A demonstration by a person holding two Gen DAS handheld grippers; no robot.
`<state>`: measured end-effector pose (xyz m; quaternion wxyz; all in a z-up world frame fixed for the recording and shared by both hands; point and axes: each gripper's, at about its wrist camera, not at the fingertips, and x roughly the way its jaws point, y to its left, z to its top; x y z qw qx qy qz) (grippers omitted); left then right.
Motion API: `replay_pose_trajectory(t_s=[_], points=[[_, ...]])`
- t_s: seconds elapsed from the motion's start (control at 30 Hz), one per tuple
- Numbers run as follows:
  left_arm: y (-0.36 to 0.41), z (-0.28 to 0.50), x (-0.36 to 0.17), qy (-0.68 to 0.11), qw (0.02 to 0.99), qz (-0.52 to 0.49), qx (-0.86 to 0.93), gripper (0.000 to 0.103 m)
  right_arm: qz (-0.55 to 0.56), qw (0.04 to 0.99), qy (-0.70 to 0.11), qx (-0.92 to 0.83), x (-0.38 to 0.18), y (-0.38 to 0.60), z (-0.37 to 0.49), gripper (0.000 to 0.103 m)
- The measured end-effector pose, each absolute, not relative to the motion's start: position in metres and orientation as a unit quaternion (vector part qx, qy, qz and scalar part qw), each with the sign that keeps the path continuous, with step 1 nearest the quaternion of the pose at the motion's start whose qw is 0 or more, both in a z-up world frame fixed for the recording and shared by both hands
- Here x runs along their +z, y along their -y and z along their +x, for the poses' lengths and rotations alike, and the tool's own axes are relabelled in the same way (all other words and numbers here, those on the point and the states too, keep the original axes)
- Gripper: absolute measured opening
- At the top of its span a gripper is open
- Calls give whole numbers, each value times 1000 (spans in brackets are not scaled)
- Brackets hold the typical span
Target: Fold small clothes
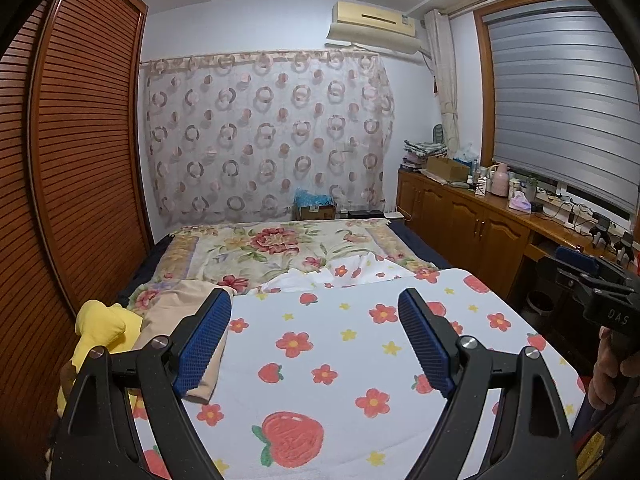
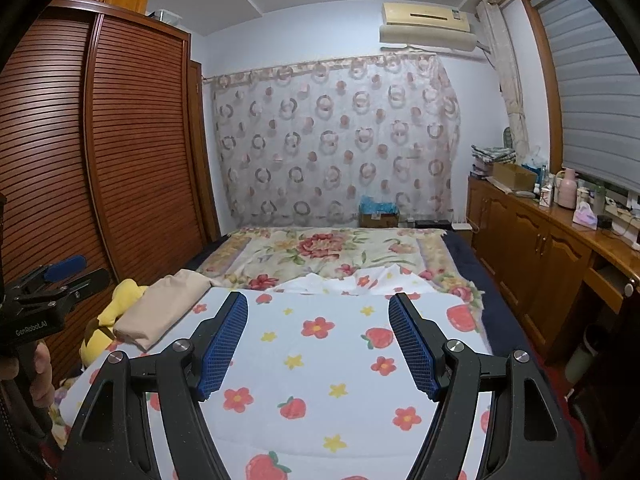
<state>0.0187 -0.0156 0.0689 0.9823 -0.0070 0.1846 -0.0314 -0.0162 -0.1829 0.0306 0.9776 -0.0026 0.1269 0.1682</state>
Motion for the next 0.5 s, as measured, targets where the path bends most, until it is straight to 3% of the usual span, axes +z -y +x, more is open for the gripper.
replay_pose_trajectory(t_s=[0.5], points=[[16, 18, 69, -186, 982, -7, -30, 86, -2, 977, -128, 170, 37, 200, 4, 75]])
